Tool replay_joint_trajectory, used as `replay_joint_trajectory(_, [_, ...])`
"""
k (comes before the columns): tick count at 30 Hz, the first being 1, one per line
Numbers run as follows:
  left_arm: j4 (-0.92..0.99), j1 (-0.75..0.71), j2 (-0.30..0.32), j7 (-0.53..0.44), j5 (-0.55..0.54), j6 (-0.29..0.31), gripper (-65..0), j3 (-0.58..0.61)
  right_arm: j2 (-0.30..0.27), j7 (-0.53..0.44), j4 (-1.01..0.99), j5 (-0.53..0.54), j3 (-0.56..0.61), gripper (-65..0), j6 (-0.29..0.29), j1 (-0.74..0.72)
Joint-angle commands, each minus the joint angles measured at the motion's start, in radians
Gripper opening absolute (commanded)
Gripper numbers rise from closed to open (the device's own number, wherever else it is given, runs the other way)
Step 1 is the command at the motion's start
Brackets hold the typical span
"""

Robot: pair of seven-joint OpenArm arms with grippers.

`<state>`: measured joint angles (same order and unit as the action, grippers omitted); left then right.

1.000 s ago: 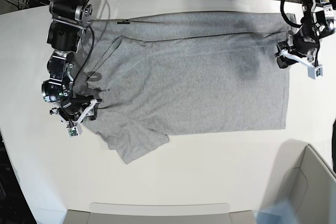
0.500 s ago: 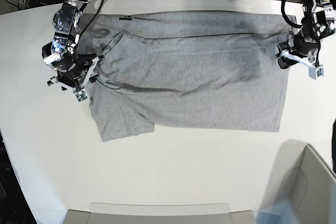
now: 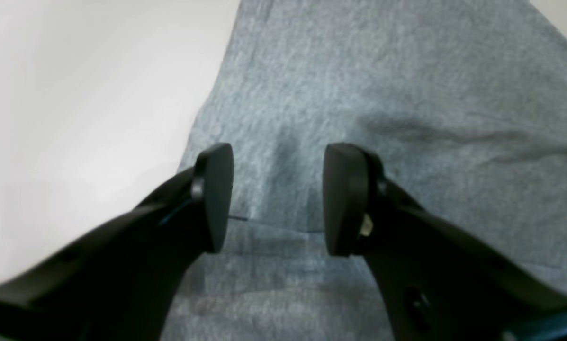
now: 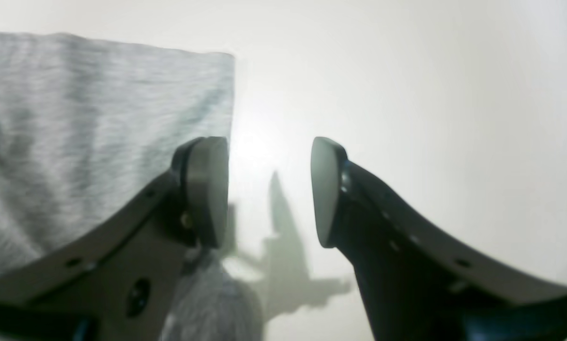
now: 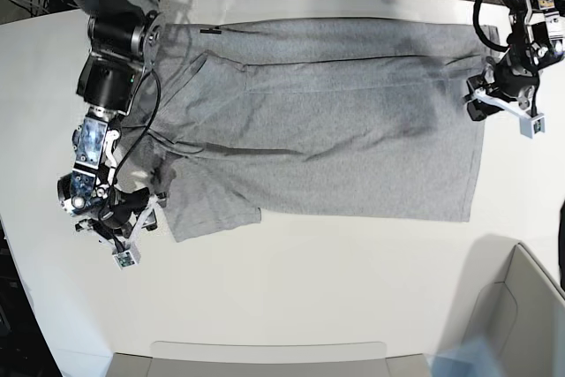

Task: Fold the T-shirt properly
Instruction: 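Move the right gripper to the sleeve and grasp the hem corner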

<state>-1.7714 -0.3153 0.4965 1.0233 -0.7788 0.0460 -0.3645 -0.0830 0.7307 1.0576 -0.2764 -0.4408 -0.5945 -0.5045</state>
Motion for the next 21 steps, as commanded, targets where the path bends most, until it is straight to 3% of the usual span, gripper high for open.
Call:
replay_joint_trajectory(1, [-0.015, 0.003, 0.017, -0.013, -0.003, 0.002, -34.2, -0.006, -0.014, -0.033, -0.027, 0.018, 0.003, -36.6, 0.0, -0.056])
replay_joint_trajectory(6, [-0.015, 0.002, 0.004, -0.013, -0.005, 0.002, -34.2, -0.006, -0.022, -0.184, -0.236, 0.018, 0.001, -36.6, 0.018, -0.093])
replay_joint_trajectory(10, [-0.015, 0.002, -0.009, -0.013, -0.005, 0.002, -34.2, -0.006, -0.024, -0.273, -0.353, 0.019, 0.001, -36.7, 0.158, -0.09])
replay_joint_trajectory(12, [-0.015, 0.002, -0.009, -0.013, -0.005, 0.002, -34.2, -0.006, -0.025, -0.322, -0.379, 0.019, -0.003, -36.7, 0.186, -0.081])
replay_joint_trajectory(19, [-0.015, 0.006, -0.009, -0.013, -0.005, 0.002, -34.2, -0.006, -0.027, -0.369, -0.557, 0.013, -0.06, -36.9, 0.181, -0.107])
replay_joint_trajectory(21, [-0.015, 0.008, -0.009, -0.013, -0.005, 0.002, -34.2, -0.006, -0.022, -0.366, -0.598, 0.015, -0.06, -36.9, 0.146, -0.121])
